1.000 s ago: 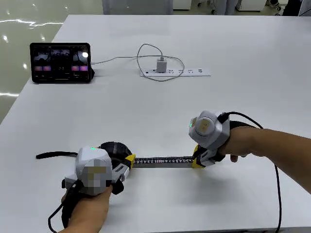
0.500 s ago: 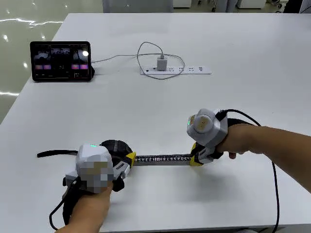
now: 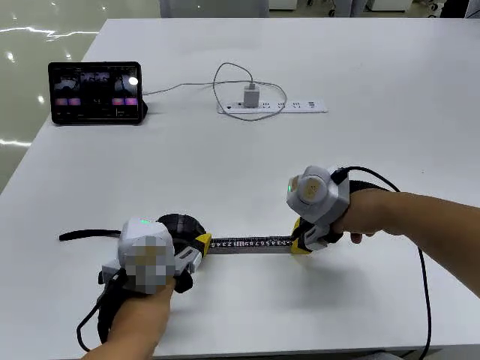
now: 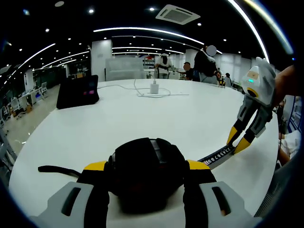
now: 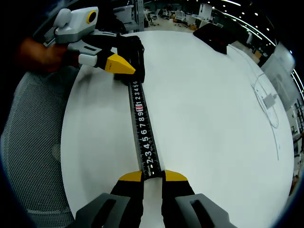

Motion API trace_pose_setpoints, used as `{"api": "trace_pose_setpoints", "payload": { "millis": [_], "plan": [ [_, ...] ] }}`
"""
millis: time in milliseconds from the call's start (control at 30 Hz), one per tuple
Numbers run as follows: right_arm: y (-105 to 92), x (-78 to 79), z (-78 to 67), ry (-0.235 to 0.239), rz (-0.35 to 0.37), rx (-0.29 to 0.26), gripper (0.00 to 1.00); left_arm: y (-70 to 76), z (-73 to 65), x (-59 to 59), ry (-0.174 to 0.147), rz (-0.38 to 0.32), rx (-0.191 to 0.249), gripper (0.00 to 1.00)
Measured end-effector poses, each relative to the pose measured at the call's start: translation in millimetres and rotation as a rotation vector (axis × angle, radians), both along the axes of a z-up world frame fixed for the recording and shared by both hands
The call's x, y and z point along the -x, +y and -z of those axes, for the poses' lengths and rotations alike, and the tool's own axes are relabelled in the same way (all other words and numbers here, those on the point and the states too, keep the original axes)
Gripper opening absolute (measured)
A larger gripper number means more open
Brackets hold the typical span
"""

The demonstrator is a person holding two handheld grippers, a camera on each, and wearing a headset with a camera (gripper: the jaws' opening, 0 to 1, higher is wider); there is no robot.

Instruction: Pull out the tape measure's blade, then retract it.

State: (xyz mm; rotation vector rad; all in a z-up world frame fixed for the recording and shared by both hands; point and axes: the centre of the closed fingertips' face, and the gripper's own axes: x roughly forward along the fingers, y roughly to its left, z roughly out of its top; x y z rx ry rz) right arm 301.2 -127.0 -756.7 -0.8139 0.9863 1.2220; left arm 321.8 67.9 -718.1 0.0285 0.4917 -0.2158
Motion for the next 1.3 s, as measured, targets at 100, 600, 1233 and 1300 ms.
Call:
{"api": "trace_pose_setpoints", "payload": {
  "millis": [100, 600, 1233, 1300],
  "plan": [
    [3.7, -0.2, -0.3, 0.001, -0.009, 0.007, 0.10, 1.1, -0.2, 0.0, 0.006, -0.004, 0.014, 0.58],
    [8.8, -1.2, -0.2, 0.007, -0.018, 0.001, 0.10, 0.7, -0.1, 0.3, 0.018, 0.006, 0.025, 0.58],
    [18.9, -1.1, -0.1, 0.012, -0.025, -0.001, 0.11, -0.6, -0.1, 1.1, 0.022, 0.025, 0.014, 0.58],
    [20.0, -1.2, -0.1, 0.011, -0.026, -0.002, 0.11, -0.7, 0.0, 1.0, 0.023, 0.025, 0.015, 0.58]
  ]
}}
